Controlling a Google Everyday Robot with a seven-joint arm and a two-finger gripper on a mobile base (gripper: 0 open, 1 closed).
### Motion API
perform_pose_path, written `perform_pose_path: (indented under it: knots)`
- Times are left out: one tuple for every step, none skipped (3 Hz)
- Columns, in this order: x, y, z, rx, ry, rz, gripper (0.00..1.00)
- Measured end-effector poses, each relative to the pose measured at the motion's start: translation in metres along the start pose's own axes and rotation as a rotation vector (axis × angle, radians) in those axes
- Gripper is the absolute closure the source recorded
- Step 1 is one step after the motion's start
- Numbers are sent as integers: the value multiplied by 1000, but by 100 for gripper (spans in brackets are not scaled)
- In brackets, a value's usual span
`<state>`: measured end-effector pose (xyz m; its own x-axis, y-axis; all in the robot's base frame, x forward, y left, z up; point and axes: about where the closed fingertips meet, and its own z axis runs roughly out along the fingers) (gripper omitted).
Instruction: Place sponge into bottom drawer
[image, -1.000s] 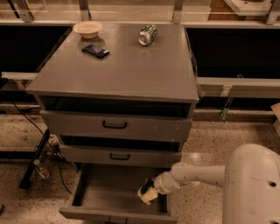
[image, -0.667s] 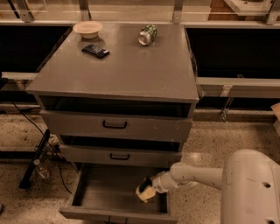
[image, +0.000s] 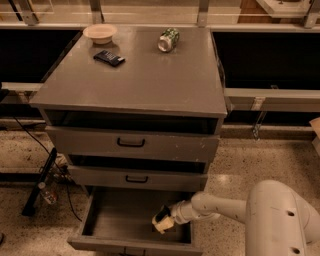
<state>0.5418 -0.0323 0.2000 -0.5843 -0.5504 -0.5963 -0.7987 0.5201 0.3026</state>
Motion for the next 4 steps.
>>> perform_pose_path:
  knots:
    - [0, 0, 0, 0, 0, 0, 100]
    - [20, -10, 29, -6, 20, 44, 100]
    - [20, -10, 29, -6, 20, 44, 100]
    - [33, -13, 44, -16, 38, 74, 100]
